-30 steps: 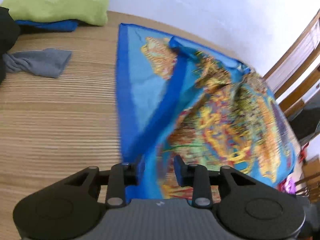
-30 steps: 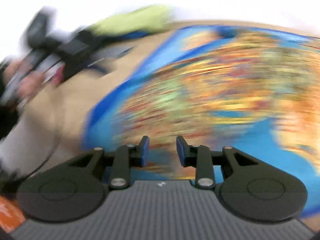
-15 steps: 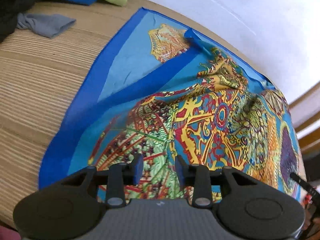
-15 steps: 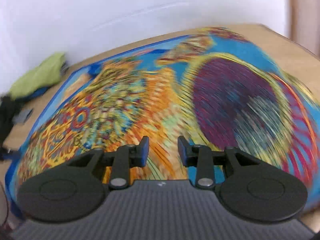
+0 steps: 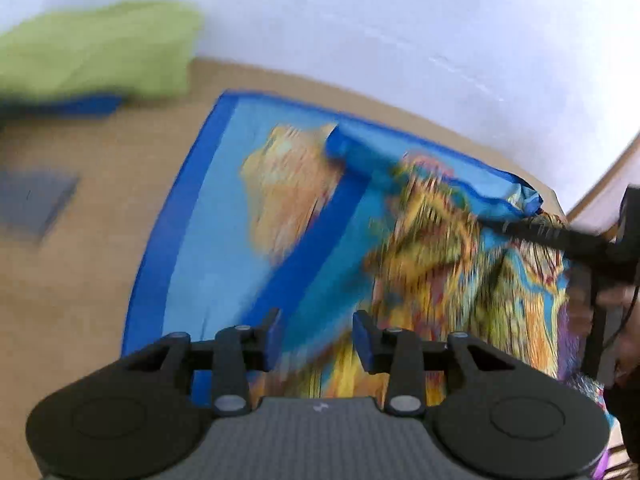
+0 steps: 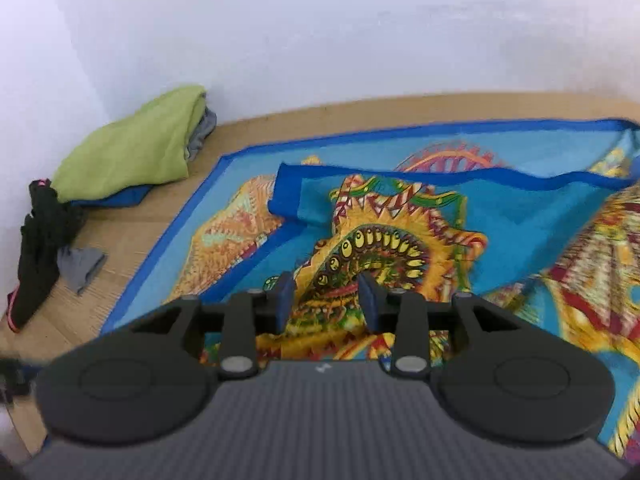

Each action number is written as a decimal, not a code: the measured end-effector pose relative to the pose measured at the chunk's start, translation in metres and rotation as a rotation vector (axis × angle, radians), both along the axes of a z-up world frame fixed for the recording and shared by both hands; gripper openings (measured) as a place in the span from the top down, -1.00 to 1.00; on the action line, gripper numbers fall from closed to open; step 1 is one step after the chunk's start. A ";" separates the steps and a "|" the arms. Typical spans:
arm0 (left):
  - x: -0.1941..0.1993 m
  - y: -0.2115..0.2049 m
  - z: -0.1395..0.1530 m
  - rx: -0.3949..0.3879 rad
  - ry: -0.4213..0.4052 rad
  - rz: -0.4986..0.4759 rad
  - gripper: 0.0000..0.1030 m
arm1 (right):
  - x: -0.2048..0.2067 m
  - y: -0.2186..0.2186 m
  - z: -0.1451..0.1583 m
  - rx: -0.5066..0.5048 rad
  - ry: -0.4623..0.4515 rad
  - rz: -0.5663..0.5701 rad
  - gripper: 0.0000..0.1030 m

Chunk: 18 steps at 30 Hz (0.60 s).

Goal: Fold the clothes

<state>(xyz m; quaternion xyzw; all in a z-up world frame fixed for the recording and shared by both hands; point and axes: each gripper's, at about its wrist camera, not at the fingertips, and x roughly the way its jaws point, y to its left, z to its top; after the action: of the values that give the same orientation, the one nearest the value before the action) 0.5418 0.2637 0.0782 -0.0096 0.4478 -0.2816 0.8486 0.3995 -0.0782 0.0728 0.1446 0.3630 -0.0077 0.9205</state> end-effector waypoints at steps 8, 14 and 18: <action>0.137 -0.117 -0.003 0.069 -0.062 -0.075 0.12 | 0.029 -0.090 0.001 -0.122 0.076 -0.029 0.25; 0.212 -0.183 -0.049 0.181 -0.068 -0.091 0.08 | 0.008 -0.123 -0.023 -0.113 0.100 0.003 0.26; 0.223 -0.204 -0.072 0.291 -0.114 -0.134 0.07 | -0.021 -0.135 -0.049 -0.135 0.099 -0.084 0.26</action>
<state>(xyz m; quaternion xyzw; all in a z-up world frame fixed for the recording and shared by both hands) 0.7647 0.0601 0.0061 0.1594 0.4347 -0.2699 0.8443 0.3790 -0.2127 0.0242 0.0968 0.4005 -0.0776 0.9078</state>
